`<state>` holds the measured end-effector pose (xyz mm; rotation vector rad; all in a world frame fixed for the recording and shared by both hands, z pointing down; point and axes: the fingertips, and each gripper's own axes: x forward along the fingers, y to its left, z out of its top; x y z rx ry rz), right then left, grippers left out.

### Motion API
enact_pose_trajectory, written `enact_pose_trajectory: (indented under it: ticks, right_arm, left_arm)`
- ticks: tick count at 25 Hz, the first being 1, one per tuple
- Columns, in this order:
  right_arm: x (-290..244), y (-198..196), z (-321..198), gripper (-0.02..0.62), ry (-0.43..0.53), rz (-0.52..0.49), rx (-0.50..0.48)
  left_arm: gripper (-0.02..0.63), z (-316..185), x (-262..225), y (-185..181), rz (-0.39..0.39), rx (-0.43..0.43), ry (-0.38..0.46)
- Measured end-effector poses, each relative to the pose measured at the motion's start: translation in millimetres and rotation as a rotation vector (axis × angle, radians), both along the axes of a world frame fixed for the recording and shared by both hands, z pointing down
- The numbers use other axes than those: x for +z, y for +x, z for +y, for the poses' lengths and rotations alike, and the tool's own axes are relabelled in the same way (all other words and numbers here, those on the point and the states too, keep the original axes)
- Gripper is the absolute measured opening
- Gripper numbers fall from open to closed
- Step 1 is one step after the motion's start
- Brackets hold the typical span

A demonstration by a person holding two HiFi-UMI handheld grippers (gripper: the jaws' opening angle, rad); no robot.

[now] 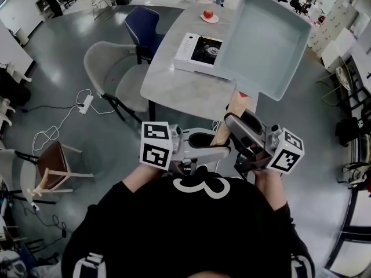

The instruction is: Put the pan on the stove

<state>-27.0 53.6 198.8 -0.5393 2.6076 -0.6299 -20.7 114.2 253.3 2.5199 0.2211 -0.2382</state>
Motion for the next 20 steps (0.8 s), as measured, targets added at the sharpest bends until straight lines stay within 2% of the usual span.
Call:
enact_pose_trajectory:
  ticks: [8,14,20]
  right_arm:
    - [0,10,-30,0.160,-0.002,0.002,-0.010]
    - [-8,33,-78,0.160,-0.036,-0.006,-0.018]
    - [4,39,-97,0.160,-0.035,-0.016,-0.033]
  left_arm:
    - [0.109,-30,-1,11,-0.004,-0.017,-0.006]
    - [0.110,-76,-11,34,-0.001,-0.019,-0.042]
    - [0.109,-95,2,40,-0.010,-0.034,-0.047]
